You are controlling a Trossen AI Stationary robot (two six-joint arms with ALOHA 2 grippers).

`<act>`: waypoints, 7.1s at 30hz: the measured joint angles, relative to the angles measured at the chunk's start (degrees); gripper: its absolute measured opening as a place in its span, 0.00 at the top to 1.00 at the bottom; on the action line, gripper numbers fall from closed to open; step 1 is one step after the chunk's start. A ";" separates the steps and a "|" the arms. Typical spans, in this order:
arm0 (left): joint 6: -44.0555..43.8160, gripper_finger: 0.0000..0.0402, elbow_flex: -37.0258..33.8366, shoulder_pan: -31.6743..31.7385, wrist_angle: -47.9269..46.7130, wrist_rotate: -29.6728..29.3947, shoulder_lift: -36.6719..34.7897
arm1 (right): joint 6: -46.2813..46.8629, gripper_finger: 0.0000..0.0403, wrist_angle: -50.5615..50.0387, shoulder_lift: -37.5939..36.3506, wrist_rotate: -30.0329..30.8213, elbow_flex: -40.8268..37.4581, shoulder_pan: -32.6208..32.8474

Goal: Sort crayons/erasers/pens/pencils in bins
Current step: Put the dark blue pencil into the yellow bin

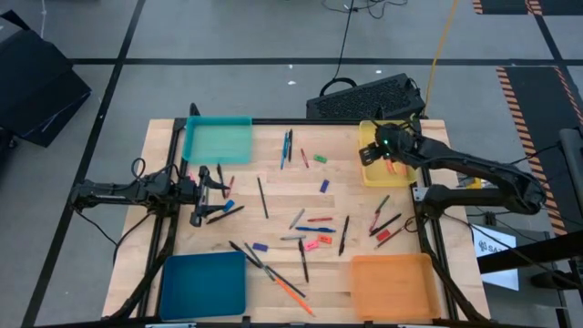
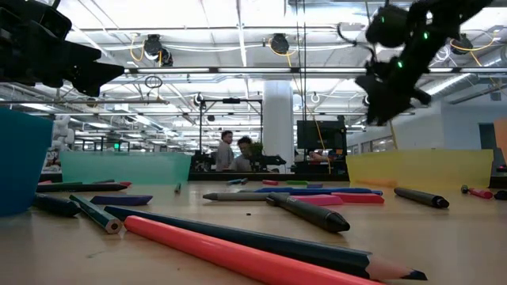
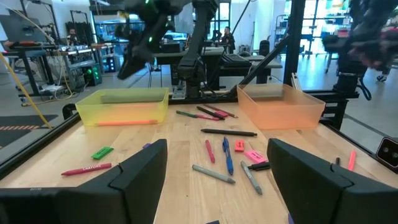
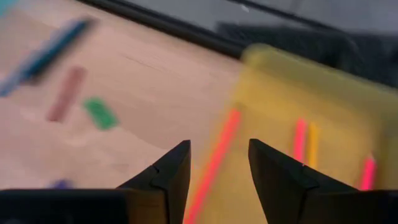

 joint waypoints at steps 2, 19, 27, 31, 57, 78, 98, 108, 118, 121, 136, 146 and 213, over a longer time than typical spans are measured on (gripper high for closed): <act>-0.01 0.31 0.00 -0.01 -0.01 -0.02 -0.02 | -1.05 0.63 -0.09 0.84 1.30 2.66 3.75; 0.00 0.31 0.00 0.00 0.00 -0.02 0.00 | -4.97 0.60 12.84 28.11 3.95 22.60 31.38; 0.00 0.31 0.00 0.00 0.00 -0.02 0.00 | -15.53 0.53 14.09 41.58 -9.08 33.76 38.43; -0.02 0.31 0.00 0.00 0.00 -0.02 0.00 | -12.98 0.53 14.77 48.45 -9.26 38.97 40.26; 0.00 0.31 0.00 0.00 -0.02 0.00 0.00 | 6.63 0.56 16.09 77.79 7.39 57.89 36.18; -0.02 0.31 0.00 -0.02 0.00 0.00 0.00 | 7.07 0.97 11.41 78.51 6.29 56.69 36.18; -0.01 0.31 0.00 -0.02 -0.01 -0.02 -0.01 | 3.71 0.97 -18.89 53.87 17.84 56.26 30.87; 0.00 0.31 0.00 -0.02 0.00 0.00 0.00 | 13.20 0.97 -30.73 22.19 19.11 27.92 18.73; -0.01 0.31 0.00 -0.01 -0.02 -0.02 0.00 | 11.16 0.97 -17.61 4.58 6.84 -0.80 0.57; -0.02 0.31 0.00 0.00 -0.01 -0.02 0.00 | 11.13 0.97 -10.67 4.78 3.89 -6.60 -2.94; -0.02 0.31 0.00 -0.02 -0.02 -0.02 0.00 | 5.34 0.69 -1.68 2.59 -2.45 -10.89 -3.88; 0.00 0.31 0.00 -0.02 0.00 -0.02 0.00 | -6.41 0.67 -1.16 3.67 -4.69 4.34 14.40; 0.00 0.31 0.00 0.00 -0.02 -0.02 -0.02 | -2.84 0.66 4.46 70.78 -8.54 51.01 62.80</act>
